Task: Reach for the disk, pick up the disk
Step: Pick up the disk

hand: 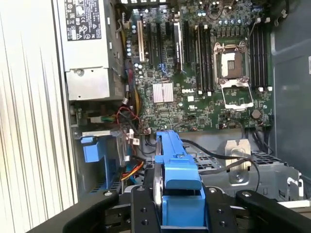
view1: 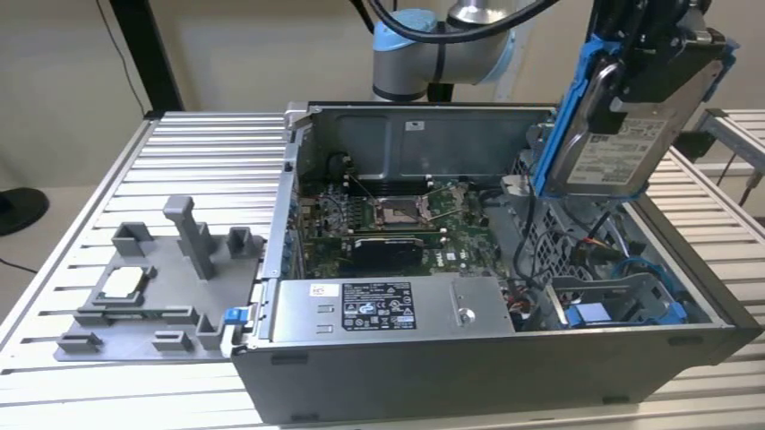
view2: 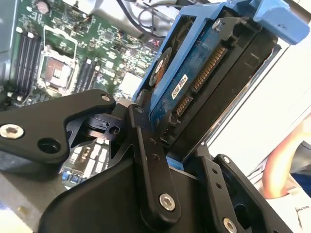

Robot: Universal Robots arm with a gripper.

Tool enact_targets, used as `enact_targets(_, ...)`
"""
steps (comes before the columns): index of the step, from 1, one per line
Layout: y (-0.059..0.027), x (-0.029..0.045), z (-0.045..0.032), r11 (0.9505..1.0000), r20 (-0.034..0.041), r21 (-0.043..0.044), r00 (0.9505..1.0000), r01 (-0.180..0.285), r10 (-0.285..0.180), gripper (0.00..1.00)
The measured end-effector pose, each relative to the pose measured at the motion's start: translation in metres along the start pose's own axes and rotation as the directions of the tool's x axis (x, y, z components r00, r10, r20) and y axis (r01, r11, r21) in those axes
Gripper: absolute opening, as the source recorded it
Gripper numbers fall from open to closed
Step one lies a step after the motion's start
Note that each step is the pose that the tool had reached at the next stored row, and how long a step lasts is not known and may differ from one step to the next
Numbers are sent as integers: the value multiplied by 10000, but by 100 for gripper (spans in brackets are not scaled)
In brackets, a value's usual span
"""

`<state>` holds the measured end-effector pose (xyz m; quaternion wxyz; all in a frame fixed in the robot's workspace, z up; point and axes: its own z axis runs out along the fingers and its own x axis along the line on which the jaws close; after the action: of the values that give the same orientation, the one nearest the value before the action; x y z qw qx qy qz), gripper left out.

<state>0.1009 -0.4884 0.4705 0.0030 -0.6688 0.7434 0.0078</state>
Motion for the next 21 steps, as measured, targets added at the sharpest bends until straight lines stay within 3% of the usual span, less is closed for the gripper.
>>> enact_targets(21,-57,534,28,10000,-3,-29,10000,0,0,0)
